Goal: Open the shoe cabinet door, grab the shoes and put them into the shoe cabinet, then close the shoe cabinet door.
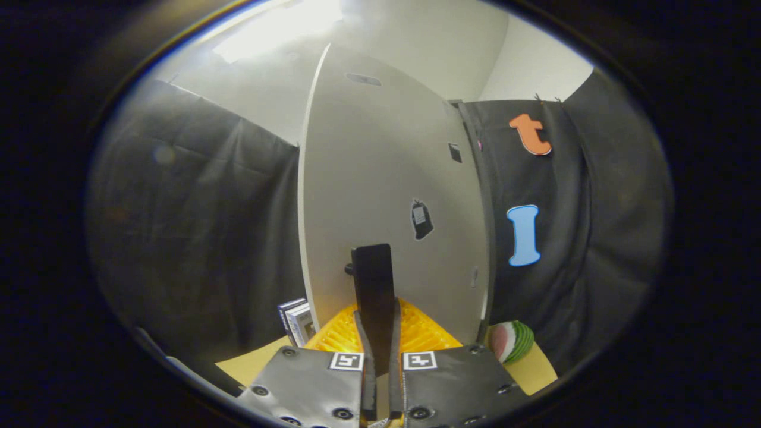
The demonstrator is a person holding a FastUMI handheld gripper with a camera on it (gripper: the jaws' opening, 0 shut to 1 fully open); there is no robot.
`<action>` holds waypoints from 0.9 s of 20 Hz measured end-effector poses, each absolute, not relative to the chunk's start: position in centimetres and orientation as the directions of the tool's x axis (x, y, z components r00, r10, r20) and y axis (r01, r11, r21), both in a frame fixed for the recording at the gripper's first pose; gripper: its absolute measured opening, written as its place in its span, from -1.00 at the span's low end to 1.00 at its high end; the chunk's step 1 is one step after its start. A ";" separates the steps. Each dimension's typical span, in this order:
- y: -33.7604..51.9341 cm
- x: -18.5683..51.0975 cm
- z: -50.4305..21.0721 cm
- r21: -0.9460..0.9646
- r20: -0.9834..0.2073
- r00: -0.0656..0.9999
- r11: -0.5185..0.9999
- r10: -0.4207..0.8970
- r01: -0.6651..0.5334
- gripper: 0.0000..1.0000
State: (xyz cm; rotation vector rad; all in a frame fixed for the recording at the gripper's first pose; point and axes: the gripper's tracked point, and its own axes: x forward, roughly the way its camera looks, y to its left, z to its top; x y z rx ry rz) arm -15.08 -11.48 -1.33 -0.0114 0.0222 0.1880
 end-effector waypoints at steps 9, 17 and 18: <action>-17.9 -17.1 -0.4 -0.045 0.004 0.998 0.997 0.069 -0.068 -0.82; -25.6 -17.9 -0.2 -0.016 -0.002 0.994 0.994 -0.110 0.110 -0.92; -26.4 -18.1 0.0 -0.006 0.000 0.992 0.992 -0.124 0.124 -0.93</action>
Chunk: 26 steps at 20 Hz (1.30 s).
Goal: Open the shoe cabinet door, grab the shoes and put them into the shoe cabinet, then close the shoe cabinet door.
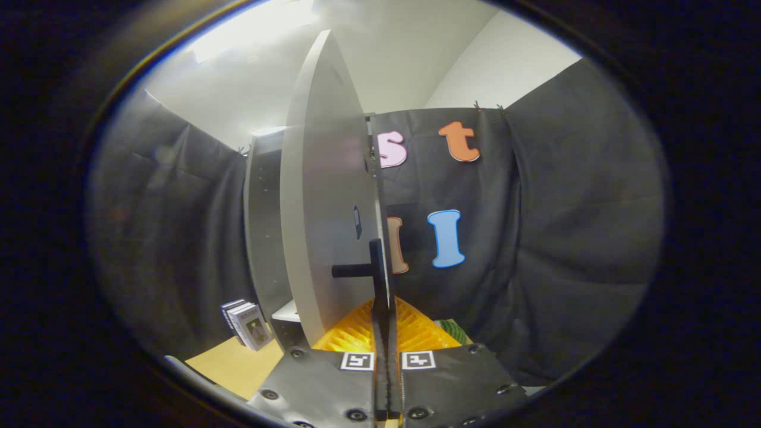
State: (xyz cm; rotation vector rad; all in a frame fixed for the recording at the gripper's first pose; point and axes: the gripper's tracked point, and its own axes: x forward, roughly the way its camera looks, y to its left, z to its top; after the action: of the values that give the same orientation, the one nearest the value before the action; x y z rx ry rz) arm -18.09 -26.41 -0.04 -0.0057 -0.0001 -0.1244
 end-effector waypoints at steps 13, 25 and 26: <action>-29.3 -20.8 -0.6 -0.032 -0.036 0.991 0.991 -0.131 0.130 -0.95; -22.8 -25.3 2.1 -0.057 0.081 0.997 0.998 -0.017 0.021 -0.94; -21.6 -25.4 1.8 -0.061 0.083 0.997 0.998 0.004 0.001 -0.94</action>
State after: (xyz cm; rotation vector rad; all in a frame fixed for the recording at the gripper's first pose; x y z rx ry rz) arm -25.37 -21.56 1.82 -0.0611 -0.0830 0.0014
